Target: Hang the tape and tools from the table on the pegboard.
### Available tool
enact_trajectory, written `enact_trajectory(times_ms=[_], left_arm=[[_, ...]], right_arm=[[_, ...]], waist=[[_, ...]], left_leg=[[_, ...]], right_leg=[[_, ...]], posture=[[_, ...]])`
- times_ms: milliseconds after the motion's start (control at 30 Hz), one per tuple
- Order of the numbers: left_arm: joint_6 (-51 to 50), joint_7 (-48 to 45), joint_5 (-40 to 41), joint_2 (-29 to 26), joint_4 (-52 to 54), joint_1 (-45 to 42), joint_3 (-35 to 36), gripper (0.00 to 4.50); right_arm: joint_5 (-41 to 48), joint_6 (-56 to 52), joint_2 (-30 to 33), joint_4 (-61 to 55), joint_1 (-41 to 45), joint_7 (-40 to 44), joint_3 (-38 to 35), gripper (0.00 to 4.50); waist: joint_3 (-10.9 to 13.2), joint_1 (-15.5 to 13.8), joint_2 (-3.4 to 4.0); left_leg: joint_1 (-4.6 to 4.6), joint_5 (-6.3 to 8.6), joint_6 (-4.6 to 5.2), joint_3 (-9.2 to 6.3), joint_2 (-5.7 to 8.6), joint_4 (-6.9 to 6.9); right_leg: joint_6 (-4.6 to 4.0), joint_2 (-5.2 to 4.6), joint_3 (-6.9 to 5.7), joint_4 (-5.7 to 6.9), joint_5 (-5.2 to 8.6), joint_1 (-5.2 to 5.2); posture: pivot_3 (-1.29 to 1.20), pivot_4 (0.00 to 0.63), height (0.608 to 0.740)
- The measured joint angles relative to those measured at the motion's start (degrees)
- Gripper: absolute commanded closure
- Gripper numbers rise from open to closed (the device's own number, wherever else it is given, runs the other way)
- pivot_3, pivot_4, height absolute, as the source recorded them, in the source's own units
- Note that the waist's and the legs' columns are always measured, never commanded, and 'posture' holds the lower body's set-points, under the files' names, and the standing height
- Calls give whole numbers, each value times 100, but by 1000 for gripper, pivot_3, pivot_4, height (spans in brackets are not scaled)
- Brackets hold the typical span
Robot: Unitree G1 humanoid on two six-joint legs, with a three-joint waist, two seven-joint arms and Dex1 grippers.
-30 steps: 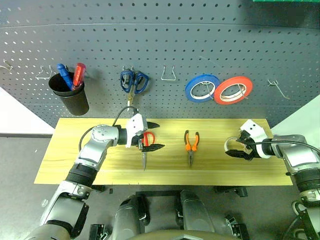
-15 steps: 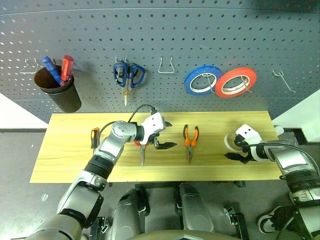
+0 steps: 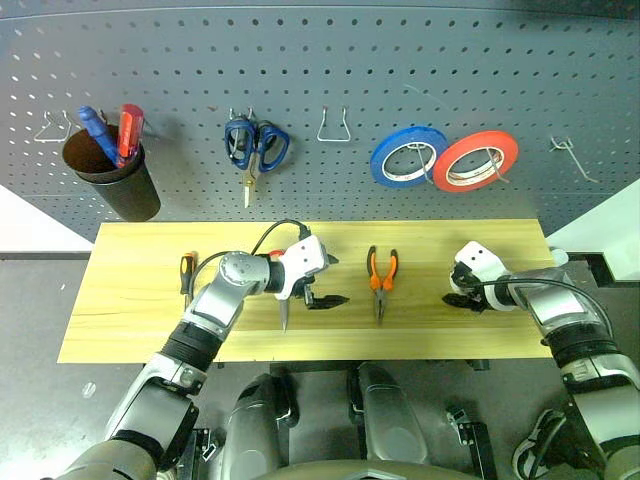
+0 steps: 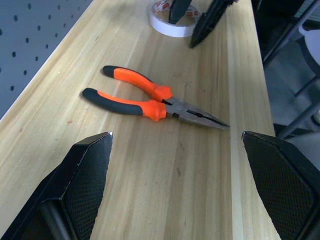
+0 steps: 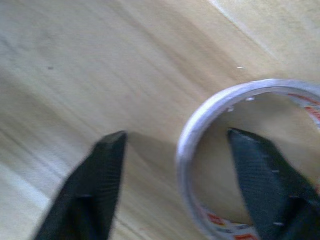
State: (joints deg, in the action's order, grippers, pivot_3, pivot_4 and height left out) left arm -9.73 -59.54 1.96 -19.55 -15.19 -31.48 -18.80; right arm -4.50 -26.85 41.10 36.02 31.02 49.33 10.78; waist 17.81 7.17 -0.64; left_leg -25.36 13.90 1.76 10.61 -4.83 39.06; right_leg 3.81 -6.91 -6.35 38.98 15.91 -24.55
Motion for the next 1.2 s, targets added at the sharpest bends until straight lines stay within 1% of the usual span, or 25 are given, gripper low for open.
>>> enact_trajectory(times_ms=[100, 133, 200, 233, 367, 400, 467, 600, 733, 867, 1033, 1200], left_arm=[[-20, 5, 0, -7, 48, 0, 0, 139], [-36, 7, 1, -7, 67, 0, 0, 139], [-75, 8, 2, -7, 78, 0, 0, 139], [-84, 8, 2, -8, 81, 0, 0, 139], [-104, -2, 15, -62, 193, 47, 7, 139], [-110, -3, 42, -78, 212, 55, 16, 139], [-116, -14, 119, -107, 304, 113, 48, 139], [-133, -86, 261, -251, 511, 287, 111, 139], [-130, -255, 570, -378, 869, 435, 291, 139], [-128, -342, 773, -520, 987, 501, 455, 139], [-85, -481, 897, -711, 967, 503, 605, 139], [38, -536, 935, -753, 813, 453, 655, 139]], right_arm=[[-59, 8, 0, 43, 50, 78, 30, 3274], [-84, -8, 1, 25, 51, 131, 46, 3685], [-90, -45, 2, -34, 40, 218, 71, 4318], [-96, -59, 4, -92, 14, 248, 78, 4460], [-90, -226, 77, -444, -178, 403, 79, 4460], [-86, -287, 108, -547, -222, 445, 76, 4460], [-68, -403, 223, -791, -352, 542, 65, 4460], [250, -774, 467, -1523, -703, 706, -261, 4460], [883, -1023, 824, -2687, -1316, 972, -1035, 4460], [1523, -1010, 1028, -3715, -1926, 1128, -1967, 4460], [2263, -1258, 1122, -4399, -2269, 1182, -2997, 4460], [2601, -1159, 1196, -4869, -2534, 1176, -3601, 4460]], waist=[[0, -6, 0], [0, -8, 0], [0, -8, 0], [0, -8, 0], [-2, -13, 2], [-2, -12, 3], [-5, -15, 5], [-10, -6, 9], [-28, -10, 22], [-63, 10, 7], [-91, 35, 7], [-206, 51, -1]], left_leg=[[0, 0, 0, 0, 0, -1], [-1, 0, -1, 0, 0, -2], [0, 0, 0, 0, 0, -2], [0, 0, -1, 0, 0, -2], [-3, -1, -4, 0, 0, -6], [-3, -14, -26, 1, 1, -6], [-5, -20, -36, 1, 1, -8], [-13, -21, -39, 2, 1, -8], [-20, -23, -42, 2, 3, -8], [-21, -22, -41, 1, 6, -7], [-21, -22, -39, 1, 9, -5], [-23, -22, -39, 1, 12, -4]], right_leg=[[0, 0, 0, 0, 0, 0], [0, 0, 0, -1, 0, 0], [0, 0, 0, -1, 0, 0], [0, 0, 0, -1, 0, 0], [1, 0, 0, -1, 0, -3], [1, 0, 0, -1, 0, -4], [1, 0, -1, -2, 0, -6], [3, 2, -1, -2, 0, -12], [4, 7, -3, -2, -1, -16], [8, 12, -5, -2, -3, -15], [13, 12, -4, -2, -6, -14], [14, 13, -5, -4, -6, -14]], posture=[[-177, 326, 734], [-177, 324, 734], [-179, 318, 734], [-182, 311, 734], [-195, 283, 734], [-198, 277, 734], [-209, 257, 734], [-228, 213, 734], [-251, 187, 734], [-273, 170, 734], [-300, 150, 734], [-322, 137, 734]])
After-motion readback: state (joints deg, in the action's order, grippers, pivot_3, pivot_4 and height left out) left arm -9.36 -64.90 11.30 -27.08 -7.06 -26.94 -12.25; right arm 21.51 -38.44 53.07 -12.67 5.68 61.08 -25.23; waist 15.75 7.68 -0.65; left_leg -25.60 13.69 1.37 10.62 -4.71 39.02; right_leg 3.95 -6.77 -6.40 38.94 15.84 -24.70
